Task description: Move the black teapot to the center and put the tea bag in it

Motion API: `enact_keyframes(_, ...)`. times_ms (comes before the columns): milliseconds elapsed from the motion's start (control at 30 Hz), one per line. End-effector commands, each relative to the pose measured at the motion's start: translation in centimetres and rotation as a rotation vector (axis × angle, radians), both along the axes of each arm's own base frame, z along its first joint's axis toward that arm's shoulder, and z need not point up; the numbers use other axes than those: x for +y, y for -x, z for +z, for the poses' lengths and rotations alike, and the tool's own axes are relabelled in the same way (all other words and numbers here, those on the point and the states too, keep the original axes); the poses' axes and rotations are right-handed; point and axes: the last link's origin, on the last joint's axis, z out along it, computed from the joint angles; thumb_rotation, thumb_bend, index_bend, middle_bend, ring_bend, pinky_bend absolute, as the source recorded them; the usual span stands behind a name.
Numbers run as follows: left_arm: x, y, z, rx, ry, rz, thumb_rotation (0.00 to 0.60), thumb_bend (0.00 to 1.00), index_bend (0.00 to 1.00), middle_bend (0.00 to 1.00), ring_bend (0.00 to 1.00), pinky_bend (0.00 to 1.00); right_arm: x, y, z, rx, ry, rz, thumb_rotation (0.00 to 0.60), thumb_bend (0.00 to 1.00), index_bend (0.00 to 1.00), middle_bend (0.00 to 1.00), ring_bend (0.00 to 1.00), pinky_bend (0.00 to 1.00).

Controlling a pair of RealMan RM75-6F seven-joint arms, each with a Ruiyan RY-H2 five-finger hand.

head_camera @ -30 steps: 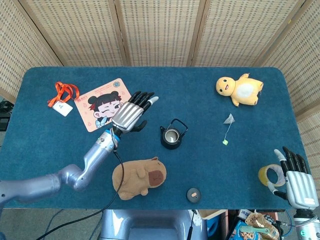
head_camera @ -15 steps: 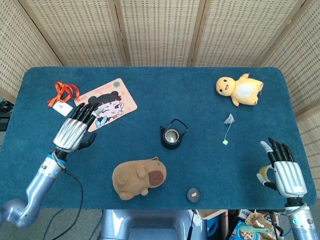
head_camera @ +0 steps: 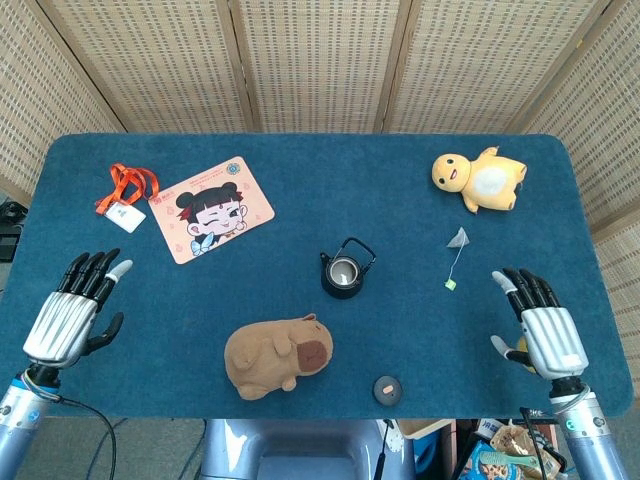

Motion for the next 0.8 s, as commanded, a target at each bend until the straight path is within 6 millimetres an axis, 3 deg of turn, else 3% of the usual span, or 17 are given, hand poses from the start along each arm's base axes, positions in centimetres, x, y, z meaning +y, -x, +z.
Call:
enact_keyframes(33, -1.0, 0.5, 0.1, 0.002, 0.016, 0.024, 0.600, 0.47, 0.09, 0.01, 0.00, 0.00, -0.8, -0.6, -0.4, -0.005, -0.012, 0.026, 0.600, 0.38, 0.10, 0.19, 0.06, 0.18)
enact_keyframes(200, -2.3, 1.0, 0.5, -0.022, 0.001, 0.047, 0.600, 0.47, 0.09, 0.01, 0.00, 0.00, -2.6, -2.1, -1.5, -0.020, -0.046, 0.078, 0.600, 0.38, 0.13, 0.24, 0.13, 0.28)
enact_keyframes(433, -2.4, 0.9, 1.3, -0.030, -0.028, 0.044, 0.600, 0.48, 0.10, 0.01, 0.00, 0.00, -4.9, -3.4, -2.8, -0.037, -0.093, 0.106, 0.600, 0.38, 0.19, 0.34, 0.27, 0.45)
enact_keyframes(800, -1.7, 0.3, 2.4, -0.019, -0.050, 0.034, 0.600, 0.48, 0.10, 0.01, 0.00, 0.00, -8.4, -3.9, -4.2, -0.031, -0.149, 0.101, 0.600, 0.38, 0.37, 0.61, 0.60, 0.74)
